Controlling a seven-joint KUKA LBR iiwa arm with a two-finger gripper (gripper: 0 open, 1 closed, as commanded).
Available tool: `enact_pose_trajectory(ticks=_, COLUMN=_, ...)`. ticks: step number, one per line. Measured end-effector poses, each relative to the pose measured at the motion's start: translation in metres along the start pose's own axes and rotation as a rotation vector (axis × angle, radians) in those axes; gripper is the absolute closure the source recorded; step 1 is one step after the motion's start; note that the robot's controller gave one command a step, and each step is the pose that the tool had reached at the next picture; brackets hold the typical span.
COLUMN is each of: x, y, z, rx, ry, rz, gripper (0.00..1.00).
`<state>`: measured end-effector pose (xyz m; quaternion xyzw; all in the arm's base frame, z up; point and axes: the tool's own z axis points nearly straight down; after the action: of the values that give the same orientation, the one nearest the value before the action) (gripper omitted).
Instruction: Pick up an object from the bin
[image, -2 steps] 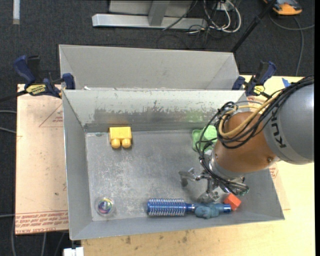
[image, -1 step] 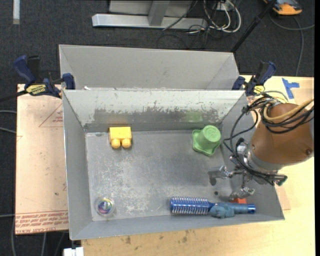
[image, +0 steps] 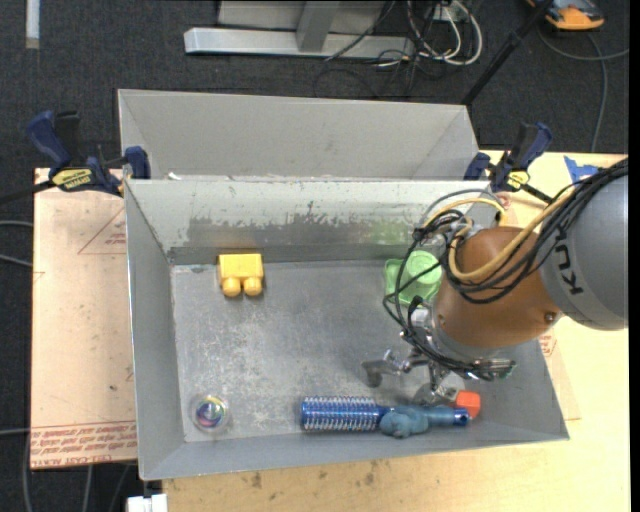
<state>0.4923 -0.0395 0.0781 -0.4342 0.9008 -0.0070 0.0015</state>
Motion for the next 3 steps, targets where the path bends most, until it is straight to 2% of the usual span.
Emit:
enact_pose_trajectory(ticks=1, x=0.069, y=-0.080, z=-0.024, rx=-0.010, ry=-0.009, rz=0.031, gripper=0.00)
enact_pose_trajectory(ticks=2, x=0.014, y=-0.013, z=0.009, rx=-0.017, ry=-0.006, rz=-0.052, gripper=0.00)
enact_pose_trajectory(ticks=3, x=0.016, y=-0.017, z=0.008, rx=-0.012, ry=-0.008, rz=-0.043, gripper=1.00)
